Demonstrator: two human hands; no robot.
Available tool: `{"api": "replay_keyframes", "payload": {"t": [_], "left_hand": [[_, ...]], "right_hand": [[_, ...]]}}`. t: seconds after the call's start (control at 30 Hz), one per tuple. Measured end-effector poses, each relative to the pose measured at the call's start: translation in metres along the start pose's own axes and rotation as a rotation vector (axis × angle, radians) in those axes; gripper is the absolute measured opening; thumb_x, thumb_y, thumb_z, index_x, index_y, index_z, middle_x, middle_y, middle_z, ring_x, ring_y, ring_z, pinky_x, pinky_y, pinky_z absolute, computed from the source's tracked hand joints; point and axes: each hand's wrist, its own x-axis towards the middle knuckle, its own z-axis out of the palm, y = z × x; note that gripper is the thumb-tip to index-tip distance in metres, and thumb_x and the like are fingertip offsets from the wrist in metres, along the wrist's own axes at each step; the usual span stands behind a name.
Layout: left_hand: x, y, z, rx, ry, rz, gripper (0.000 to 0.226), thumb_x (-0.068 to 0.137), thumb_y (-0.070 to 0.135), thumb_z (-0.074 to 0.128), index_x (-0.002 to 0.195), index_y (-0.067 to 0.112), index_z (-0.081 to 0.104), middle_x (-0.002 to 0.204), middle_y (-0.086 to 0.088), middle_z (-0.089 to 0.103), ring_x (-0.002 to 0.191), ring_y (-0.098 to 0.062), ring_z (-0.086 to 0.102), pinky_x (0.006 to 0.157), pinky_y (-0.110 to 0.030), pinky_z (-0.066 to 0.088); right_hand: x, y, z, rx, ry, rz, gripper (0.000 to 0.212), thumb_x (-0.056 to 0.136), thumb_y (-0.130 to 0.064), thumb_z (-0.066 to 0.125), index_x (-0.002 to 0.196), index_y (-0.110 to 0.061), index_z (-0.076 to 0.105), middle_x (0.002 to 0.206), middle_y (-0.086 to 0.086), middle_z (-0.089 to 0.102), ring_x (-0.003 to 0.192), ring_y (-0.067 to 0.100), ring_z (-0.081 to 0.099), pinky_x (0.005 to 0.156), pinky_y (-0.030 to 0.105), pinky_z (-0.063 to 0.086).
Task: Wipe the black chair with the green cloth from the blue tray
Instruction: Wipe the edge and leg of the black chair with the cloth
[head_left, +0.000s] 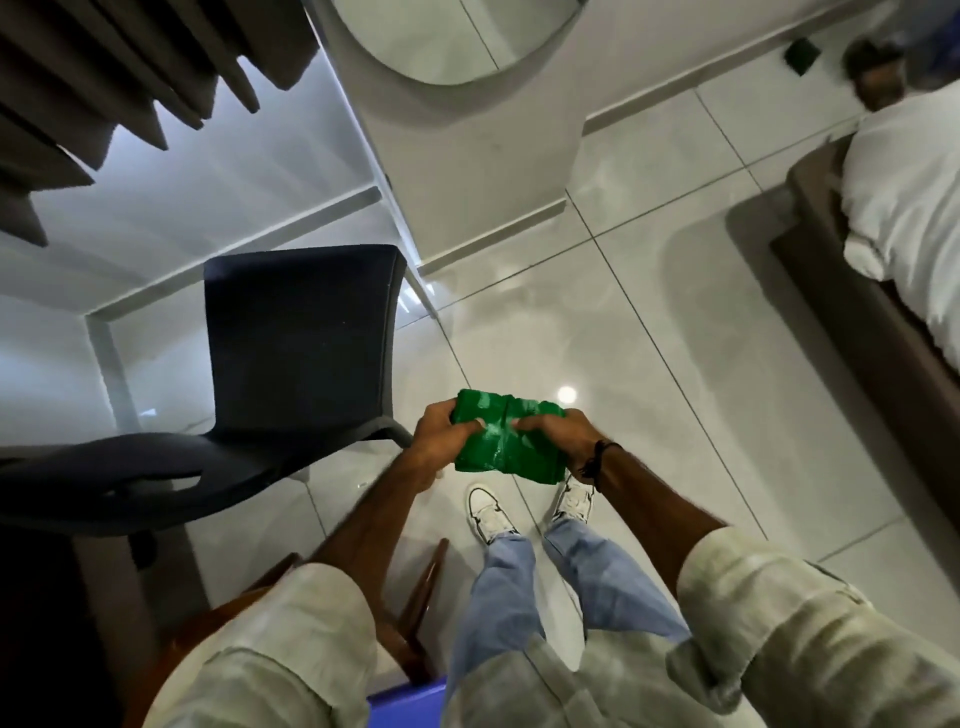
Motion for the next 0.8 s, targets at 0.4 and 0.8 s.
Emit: {"api": "replay_keyframes", "payload": {"t": [0.4, 0.8], "left_hand": [[0.131, 0.013, -0.062, 1.052, -0.224, 0.13, 0.039, 0.096, 0.027, 0.062, 0.132, 0.011, 0.06, 0.128, -0.013, 0.066, 0.115, -0.03, 0.062, 0.103, -0.045, 0.052], [0.29, -0.079, -0.171, 2.045, -0.669, 0.735, 0.061, 0.103, 0.048, 0.018, 0.148, 0.02, 0.048, 0.16, -0.012, 0.04, 0.152, -0.03, 0.028, 0.127, -0.05, 0.019]], "right_hand": [[0.101, 0.043, 0.018, 0.19, 0.027, 0.026, 0.032, 0.087, -0.005, 0.063, 0.119, -0.001, 0.064, 0.107, 0.018, 0.07, 0.096, 0.033, 0.067, 0.09, 0.042, 0.055], [0.249, 0.145, 0.061, 0.348, -0.028, 0.207, 0.033, 0.079, -0.005, 0.074, 0.112, -0.008, 0.069, 0.107, 0.014, 0.074, 0.097, 0.031, 0.072, 0.089, 0.043, 0.058]]}}
